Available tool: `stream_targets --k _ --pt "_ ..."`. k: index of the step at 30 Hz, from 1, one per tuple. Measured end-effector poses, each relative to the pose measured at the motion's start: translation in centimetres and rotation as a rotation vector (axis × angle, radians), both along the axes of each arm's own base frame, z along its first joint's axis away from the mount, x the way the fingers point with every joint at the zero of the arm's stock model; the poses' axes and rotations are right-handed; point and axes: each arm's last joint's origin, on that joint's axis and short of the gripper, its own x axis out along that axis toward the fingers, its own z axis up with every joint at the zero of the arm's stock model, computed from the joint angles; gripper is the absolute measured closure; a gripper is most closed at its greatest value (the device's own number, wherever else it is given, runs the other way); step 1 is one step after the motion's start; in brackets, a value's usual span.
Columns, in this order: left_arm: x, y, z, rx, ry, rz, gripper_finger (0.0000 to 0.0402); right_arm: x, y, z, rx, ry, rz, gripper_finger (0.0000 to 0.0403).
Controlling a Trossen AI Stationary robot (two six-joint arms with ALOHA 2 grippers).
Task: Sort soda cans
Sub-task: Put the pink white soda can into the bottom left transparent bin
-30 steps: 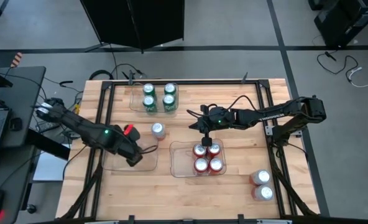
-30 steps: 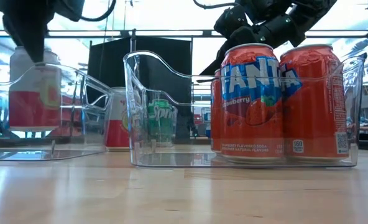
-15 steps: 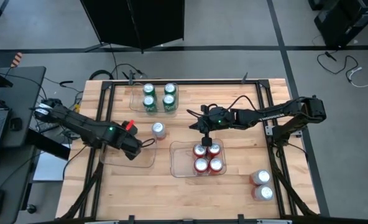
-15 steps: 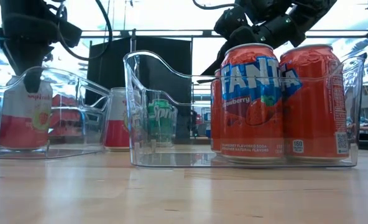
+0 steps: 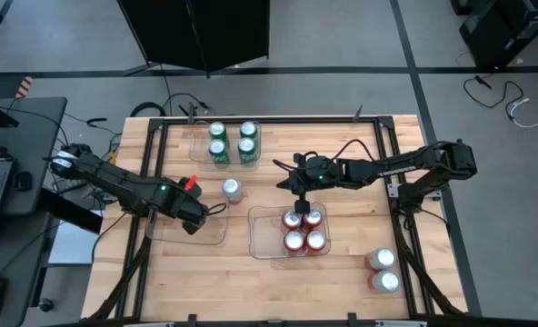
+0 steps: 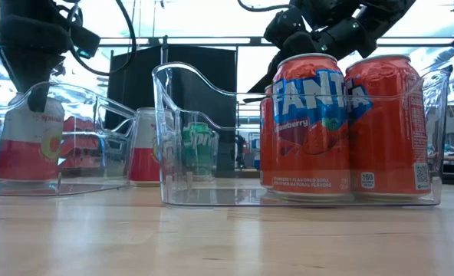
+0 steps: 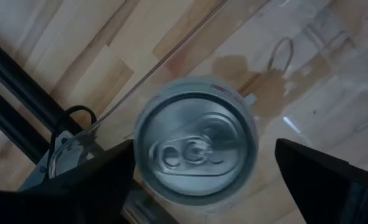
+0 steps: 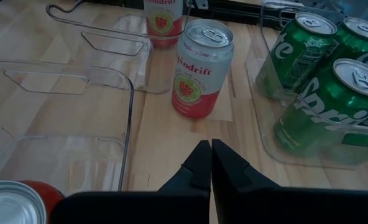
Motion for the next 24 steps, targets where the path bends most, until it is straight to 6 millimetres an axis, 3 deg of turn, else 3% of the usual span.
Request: stream_targets --k 5,16,24 --pt "0.2 0.0 0.9 0.002 -0.011 -0.030 0.0045 0.0 0.0 0.0 0.000 0.000 0.000 0.0402" --pt "-0.3 0.3 2.7 0.077 0.021 -0.053 0.0036 0.1 0.0 0.1 0.011 -0.014 -0.007 0.0402" --pt "1.8 1.8 5.0 0.143 -0.161 -0.047 0.0062 0.5 -0.2 0.9 0.046 -0.111 -0.034 0.0378"
